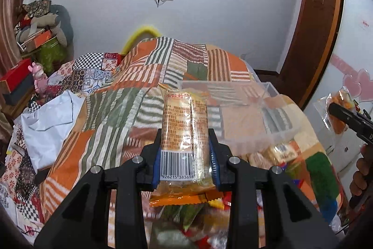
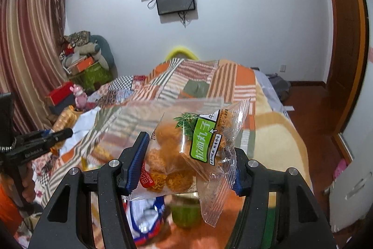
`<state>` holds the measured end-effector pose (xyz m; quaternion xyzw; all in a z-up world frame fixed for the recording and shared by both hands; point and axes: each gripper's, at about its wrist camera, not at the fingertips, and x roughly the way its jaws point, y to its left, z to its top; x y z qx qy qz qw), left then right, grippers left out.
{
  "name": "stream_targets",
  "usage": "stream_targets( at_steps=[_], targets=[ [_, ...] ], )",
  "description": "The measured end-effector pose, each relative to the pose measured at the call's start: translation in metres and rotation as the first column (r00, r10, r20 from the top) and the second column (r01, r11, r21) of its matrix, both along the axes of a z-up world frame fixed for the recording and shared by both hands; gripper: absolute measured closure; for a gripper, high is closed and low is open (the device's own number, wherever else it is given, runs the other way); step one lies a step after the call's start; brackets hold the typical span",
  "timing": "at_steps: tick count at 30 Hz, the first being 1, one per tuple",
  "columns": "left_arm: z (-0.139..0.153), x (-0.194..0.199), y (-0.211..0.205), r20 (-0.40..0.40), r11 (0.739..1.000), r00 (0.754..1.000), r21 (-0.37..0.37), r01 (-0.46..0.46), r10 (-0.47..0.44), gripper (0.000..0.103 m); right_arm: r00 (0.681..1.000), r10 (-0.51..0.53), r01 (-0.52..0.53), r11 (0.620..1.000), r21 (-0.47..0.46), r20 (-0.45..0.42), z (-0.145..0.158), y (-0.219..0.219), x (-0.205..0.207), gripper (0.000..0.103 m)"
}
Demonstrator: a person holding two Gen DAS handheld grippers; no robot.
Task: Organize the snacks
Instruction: 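Carry both snacks over the clear box and release them inside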
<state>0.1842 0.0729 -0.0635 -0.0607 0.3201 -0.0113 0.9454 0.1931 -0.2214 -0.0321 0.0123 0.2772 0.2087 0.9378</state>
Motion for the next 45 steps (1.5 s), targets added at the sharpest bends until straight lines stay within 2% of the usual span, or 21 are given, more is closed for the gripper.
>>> stream_targets(
  at_steps=[6, 13, 22, 32, 38, 40, 43, 45],
  targets=[
    [-0.003, 0.035, -0.005, -0.031, 1.0, 0.999, -0.02, 0.02, -0.02, 0.069, 1.0, -0.001, 0.001, 1.0, -0.02, -0.003, -0.004, 0.017, 0.025, 0.047],
    [-0.021, 0.072, -0.01, -0.097, 0.998, 0.994, -0.039, 0.041, -0.044, 0.069, 1.0, 0.003, -0.005, 0.998, -0.061, -0.03, -0.018, 0.032, 0.047, 0.047],
    [-0.048, 0.115, -0.022, -0.195, 0.995, 0.976, -0.043, 0.089, -0.096, 0.069, 0.992, 0.027, -0.041, 0.992, -0.118, -0.121, -0.043, 0.049, 0.079, 0.047],
    [-0.063, 0.126, -0.03, -0.245, 0.992, 0.961, -0.034, 0.123, -0.127, 0.069, 0.974, 0.071, -0.107, 0.981, -0.164, -0.213, -0.062, 0.062, 0.091, 0.045],
    [-0.061, 0.122, -0.035, -0.245, 0.991, 0.961, -0.026, 0.129, -0.132, 0.059, 0.971, 0.058, -0.099, 0.981, -0.169, -0.233, -0.06, 0.06, 0.093, 0.043],
    [-0.057, 0.117, -0.037, -0.224, 0.992, 0.966, -0.004, 0.13, -0.127, 0.05, 0.973, 0.059, -0.099, 0.98, -0.173, -0.223, -0.057, 0.058, 0.089, 0.036],
    [-0.048, 0.107, -0.037, -0.193, 0.991, 0.972, 0.008, 0.135, -0.131, 0.045, 0.983, 0.047, -0.081, 0.977, -0.195, -0.175, -0.048, 0.058, 0.08, 0.026],
    [-0.042, 0.101, -0.035, -0.183, 0.992, 0.975, -0.004, 0.129, -0.127, 0.041, 0.988, 0.05, -0.079, 0.976, -0.204, -0.146, -0.04, 0.058, 0.073, 0.024]
  ],
)
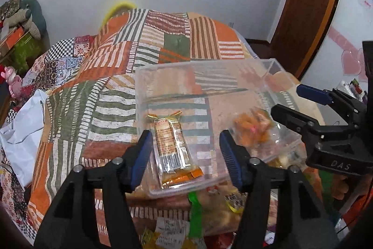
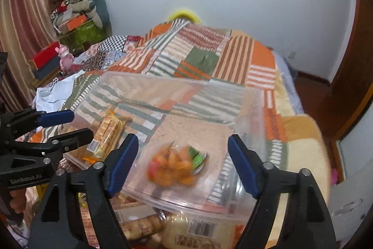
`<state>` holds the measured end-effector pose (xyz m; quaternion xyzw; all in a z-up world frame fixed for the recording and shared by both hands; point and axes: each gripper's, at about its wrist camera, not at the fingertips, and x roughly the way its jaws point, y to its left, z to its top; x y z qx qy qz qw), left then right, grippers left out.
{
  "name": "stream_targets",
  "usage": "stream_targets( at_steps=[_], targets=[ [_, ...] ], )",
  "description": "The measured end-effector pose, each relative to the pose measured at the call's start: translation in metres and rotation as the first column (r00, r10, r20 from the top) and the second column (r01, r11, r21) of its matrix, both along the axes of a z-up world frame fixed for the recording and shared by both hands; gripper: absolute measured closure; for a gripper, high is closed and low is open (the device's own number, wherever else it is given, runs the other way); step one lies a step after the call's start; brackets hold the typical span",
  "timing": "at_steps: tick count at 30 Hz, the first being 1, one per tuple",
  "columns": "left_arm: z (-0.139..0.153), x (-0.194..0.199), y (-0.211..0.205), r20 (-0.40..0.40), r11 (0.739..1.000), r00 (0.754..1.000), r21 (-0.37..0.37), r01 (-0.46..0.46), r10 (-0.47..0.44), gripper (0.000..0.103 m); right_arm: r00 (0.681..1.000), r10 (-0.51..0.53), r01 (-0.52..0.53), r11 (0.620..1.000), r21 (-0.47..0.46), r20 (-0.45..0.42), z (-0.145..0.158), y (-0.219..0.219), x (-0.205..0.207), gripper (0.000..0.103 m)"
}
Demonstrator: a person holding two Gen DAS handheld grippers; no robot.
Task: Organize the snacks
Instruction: 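Carry both snacks over the clear box and release them inside, then grasp a second bread roll with the left tool while the right tool grasps the blue chip bag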
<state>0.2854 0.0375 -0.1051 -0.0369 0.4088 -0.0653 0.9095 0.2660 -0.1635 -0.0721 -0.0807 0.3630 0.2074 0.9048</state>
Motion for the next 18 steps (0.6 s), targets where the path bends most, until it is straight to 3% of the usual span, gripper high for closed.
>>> stream_targets(
  at_steps=[10, 18],
  targets=[
    [0.03, -0.053, 0.005, 0.063, 1.0, 0.998, 0.006, -0.02, 0.02, 0.027, 0.997, 0.057, -0.059, 0.997, 0.041, 0.056, 0.025, -0.009, -0.051, 0.019],
    [0.028, -0.102, 0.004, 0.071, 0.999, 0.997, 0.034, -0.011, 0.008, 0.019, 0.994, 0.095, -0.099, 0.993, 0.066, 0.062, 0.02, -0.008, -0.085, 0.019]
  ],
)
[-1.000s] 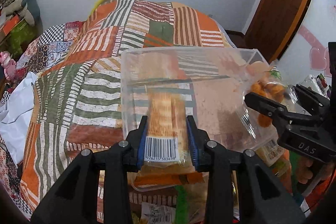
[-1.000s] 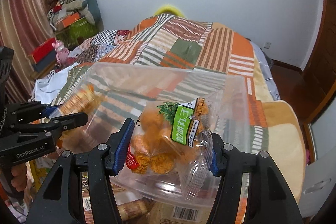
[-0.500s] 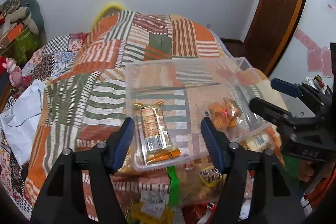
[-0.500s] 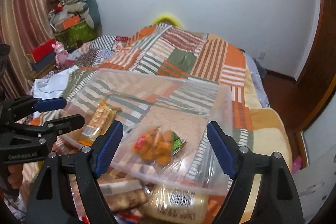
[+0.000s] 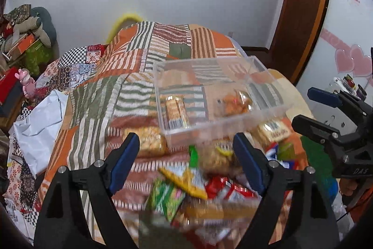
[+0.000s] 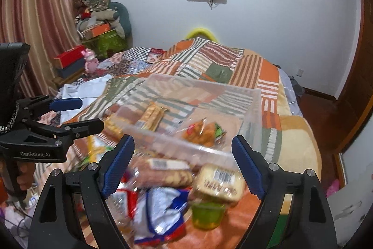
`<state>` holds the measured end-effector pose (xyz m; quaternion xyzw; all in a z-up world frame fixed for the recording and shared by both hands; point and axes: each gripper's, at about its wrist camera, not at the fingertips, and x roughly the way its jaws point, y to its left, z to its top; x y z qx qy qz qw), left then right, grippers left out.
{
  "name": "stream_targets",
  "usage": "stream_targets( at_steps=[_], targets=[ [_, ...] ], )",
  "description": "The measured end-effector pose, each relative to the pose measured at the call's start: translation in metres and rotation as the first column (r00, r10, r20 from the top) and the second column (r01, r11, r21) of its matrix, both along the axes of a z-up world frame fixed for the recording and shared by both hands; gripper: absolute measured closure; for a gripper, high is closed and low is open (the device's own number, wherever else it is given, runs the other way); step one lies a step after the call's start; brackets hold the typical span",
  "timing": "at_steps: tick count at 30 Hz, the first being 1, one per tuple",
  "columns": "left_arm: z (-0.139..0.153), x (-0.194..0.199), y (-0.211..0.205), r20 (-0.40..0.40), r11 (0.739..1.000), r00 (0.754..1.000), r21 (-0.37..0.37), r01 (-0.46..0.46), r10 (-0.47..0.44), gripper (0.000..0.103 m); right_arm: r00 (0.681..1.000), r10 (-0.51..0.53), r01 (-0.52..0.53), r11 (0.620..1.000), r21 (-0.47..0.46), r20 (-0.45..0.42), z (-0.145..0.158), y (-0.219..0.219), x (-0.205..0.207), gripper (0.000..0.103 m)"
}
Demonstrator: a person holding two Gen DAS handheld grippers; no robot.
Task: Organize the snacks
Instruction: 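Grasp a second bread roll with the left tool while the right tool grasps the blue chip bag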
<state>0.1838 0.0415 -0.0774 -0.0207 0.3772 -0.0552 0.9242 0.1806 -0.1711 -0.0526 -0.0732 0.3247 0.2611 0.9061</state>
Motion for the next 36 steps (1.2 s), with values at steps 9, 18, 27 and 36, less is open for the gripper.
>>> stream_targets(
  at_steps=[9, 18, 27, 36],
  targets=[
    [-0.029, -0.042, -0.005, -0.073, 1.0, 0.997, -0.023, 0.003, -0.005, 0.018, 0.996, -0.01, 0.012, 1.0, 0.02, -0.088, -0.035, -0.009, -0.016, 0.019],
    [-0.045, -0.047, -0.035, -0.089, 0.999, 0.996, -0.037, 0.0, -0.003, 0.018, 0.984, -0.057, 0.062, 0.998, 0.024, -0.17, -0.063, -0.03, -0.023, 0.019],
    [-0.063, -0.044, -0.048, -0.096, 0.998, 0.995, 0.051, -0.028, 0.033, 0.018, 0.981, -0.047, 0.056, 0.998, 0.042, -0.19, -0.071, -0.036, -0.034, 0.019],
    [-0.068, -0.065, -0.015, -0.131, 0.996, 0.987, -0.012, -0.092, 0.089, 0.014, 0.975, 0.01, 0.002, 0.999, 0.053, -0.22, -0.081, -0.021, -0.035, 0.023]
  ],
)
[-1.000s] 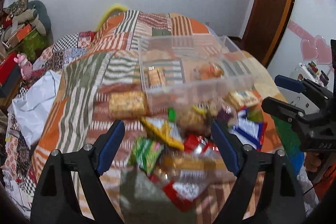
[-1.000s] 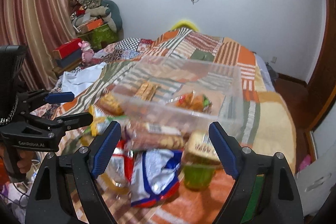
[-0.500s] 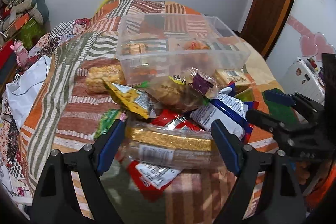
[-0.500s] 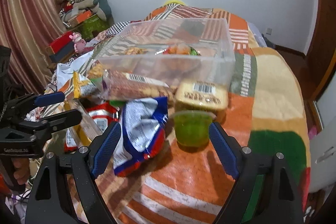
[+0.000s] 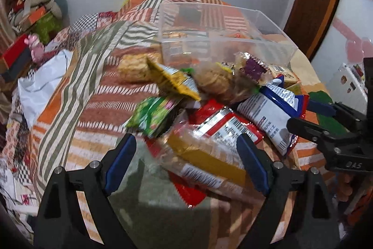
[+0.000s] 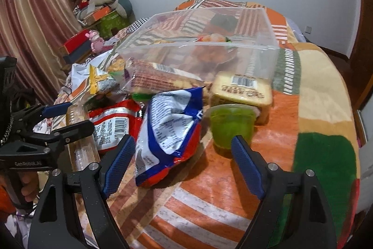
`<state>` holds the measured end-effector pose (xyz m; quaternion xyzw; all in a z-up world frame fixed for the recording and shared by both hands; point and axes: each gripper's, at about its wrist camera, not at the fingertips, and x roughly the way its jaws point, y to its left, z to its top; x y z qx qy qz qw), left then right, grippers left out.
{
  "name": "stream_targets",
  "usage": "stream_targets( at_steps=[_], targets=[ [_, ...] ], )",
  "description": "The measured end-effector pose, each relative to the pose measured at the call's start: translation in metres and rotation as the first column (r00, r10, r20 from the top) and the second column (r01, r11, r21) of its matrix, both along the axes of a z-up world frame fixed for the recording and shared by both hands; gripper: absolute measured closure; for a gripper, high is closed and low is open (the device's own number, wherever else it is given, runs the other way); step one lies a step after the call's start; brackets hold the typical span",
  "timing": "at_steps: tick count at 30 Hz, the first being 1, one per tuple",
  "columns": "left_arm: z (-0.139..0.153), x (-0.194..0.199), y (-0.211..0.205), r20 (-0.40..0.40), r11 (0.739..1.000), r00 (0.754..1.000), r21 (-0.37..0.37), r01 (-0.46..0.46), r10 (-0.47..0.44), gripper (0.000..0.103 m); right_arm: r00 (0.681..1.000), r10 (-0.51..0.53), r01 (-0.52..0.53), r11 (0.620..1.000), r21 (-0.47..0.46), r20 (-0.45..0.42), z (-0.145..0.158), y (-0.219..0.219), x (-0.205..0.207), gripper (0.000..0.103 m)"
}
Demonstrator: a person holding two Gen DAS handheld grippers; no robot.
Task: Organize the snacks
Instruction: 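Grasp a second bread roll with the left tool while the right tool grasps the blue chip bag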
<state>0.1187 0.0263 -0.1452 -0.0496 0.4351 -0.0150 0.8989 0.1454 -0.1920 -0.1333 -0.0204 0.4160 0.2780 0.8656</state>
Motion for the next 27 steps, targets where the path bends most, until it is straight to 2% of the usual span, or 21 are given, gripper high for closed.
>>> stream_targets(
  at_steps=[5, 12, 15, 16, 17, 20, 21, 22, 23, 27],
  targets=[
    [0.003, -0.015, 0.008, -0.01, 0.998, 1.0, -0.06, -0.026, 0.026, 0.011, 1.0, 0.022, -0.022, 1.0, 0.001, -0.011, -0.003, 0.008, 0.003, 0.027],
    [-0.002, -0.026, 0.003, -0.046, 0.992, 0.999, -0.122, -0.016, 0.01, 0.01, 0.998, 0.049, -0.049, 0.999, 0.02, -0.04, -0.007, 0.023, 0.016, 0.03],
    [-0.007, -0.024, -0.001, -0.062, 0.989, 0.998, -0.151, 0.002, -0.011, 0.009, 0.998, 0.046, -0.045, 0.999, 0.012, -0.033, -0.007, 0.025, 0.016, 0.038],
    [-0.008, -0.023, -0.003, -0.067, 0.987, 0.998, -0.163, 0.004, -0.016, 0.009, 0.999, 0.045, -0.045, 0.999, 0.01, -0.027, -0.005, 0.023, 0.016, 0.046],
    [-0.009, -0.022, -0.004, -0.07, 0.985, 0.997, -0.175, 0.007, -0.02, 0.009, 0.999, 0.048, -0.047, 0.999, 0.012, -0.024, -0.004, 0.022, 0.015, 0.05],
    [-0.014, -0.016, -0.011, -0.084, 0.979, 0.995, -0.203, 0.028, -0.046, 0.01, 0.998, 0.048, -0.047, 0.998, 0.038, -0.026, -0.003, 0.013, 0.013, 0.055],
    [-0.015, -0.015, -0.014, -0.091, 0.978, 0.994, -0.207, 0.035, -0.054, 0.013, 0.999, 0.048, -0.047, 0.998, 0.036, -0.023, -0.003, 0.01, 0.012, 0.055],
    [-0.016, -0.013, -0.017, -0.097, 0.974, 0.993, -0.22, 0.046, -0.069, 0.023, 0.999, 0.048, -0.048, 0.998, 0.03, -0.012, -0.002, 0.006, 0.008, 0.056],
    [-0.016, -0.012, -0.018, -0.1, 0.975, 0.993, -0.219, 0.044, -0.067, 0.024, 0.999, 0.048, -0.047, 0.999, 0.023, -0.002, 0.0, 0.005, 0.006, 0.057],
    [-0.008, -0.009, -0.026, -0.049, 0.983, 0.996, -0.172, 0.062, -0.071, 0.046, 0.997, 0.031, -0.028, 0.999, -0.03, 0.074, 0.007, -0.004, -0.009, 0.057]
  ],
)
